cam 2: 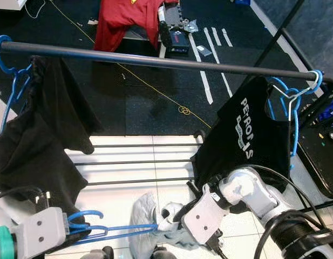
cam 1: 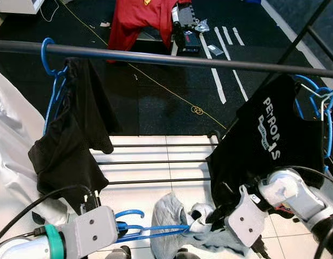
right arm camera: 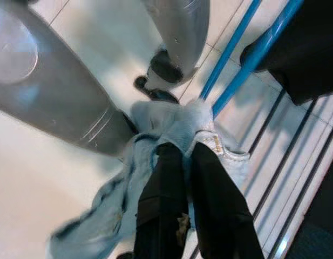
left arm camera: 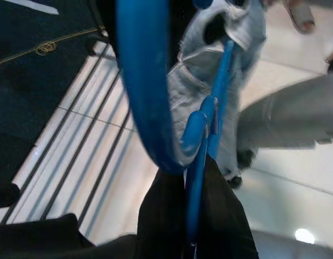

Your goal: Hang hanger

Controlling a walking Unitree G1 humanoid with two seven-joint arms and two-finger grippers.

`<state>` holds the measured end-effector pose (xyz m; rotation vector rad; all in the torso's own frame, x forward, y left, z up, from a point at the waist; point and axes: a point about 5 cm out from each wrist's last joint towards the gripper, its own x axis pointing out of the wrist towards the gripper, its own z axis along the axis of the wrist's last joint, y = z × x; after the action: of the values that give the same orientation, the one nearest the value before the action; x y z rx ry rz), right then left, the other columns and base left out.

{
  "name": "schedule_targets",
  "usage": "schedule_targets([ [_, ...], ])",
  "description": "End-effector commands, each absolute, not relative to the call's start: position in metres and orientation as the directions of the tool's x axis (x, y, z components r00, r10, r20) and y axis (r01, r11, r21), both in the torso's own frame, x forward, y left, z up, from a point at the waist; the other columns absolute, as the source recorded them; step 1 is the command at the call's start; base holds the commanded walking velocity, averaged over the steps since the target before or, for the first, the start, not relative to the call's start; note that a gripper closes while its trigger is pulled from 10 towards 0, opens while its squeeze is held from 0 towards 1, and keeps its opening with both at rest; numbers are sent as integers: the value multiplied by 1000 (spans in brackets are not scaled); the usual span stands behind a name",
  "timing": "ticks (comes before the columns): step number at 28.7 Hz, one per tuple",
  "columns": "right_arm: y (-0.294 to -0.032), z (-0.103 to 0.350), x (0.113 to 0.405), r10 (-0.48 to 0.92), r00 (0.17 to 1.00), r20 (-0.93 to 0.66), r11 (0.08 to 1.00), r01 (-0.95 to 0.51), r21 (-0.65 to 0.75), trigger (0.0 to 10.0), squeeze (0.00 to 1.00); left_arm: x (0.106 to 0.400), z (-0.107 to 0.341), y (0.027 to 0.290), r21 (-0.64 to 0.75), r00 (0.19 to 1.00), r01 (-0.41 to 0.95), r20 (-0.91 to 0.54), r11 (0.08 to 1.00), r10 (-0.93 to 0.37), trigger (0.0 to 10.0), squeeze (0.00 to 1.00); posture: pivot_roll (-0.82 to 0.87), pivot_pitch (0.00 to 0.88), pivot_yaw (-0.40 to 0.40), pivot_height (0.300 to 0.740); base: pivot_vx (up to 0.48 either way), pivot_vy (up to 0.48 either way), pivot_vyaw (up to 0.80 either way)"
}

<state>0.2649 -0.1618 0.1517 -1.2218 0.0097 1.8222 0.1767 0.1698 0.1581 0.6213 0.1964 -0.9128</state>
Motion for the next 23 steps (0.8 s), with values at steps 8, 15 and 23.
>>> schedule_targets([
  [8, -172, 146, 262, 647, -109, -755, -591, -698, -405, 10000, 0, 168, 152, 169, 360, 592, 804, -429, 472, -682, 10000, 0, -89, 232, -87, 740, 0, 0, 0],
  [15, -183, 132, 261, 601, -105, -792, -590, -727, -351, 10000, 0, 168, 156, 173, 354, 599, 800, -426, 484, -678, 10000, 0, -78, 233, -88, 740, 0, 0, 0],
  [23, -207, 120, 266, 549, -30, -836, -527, -789, -317, 10000, 0, 167, 162, 179, 342, 590, 807, -432, 482, -682, 10000, 0, -77, 231, -83, 740, 0, 0, 0],
])
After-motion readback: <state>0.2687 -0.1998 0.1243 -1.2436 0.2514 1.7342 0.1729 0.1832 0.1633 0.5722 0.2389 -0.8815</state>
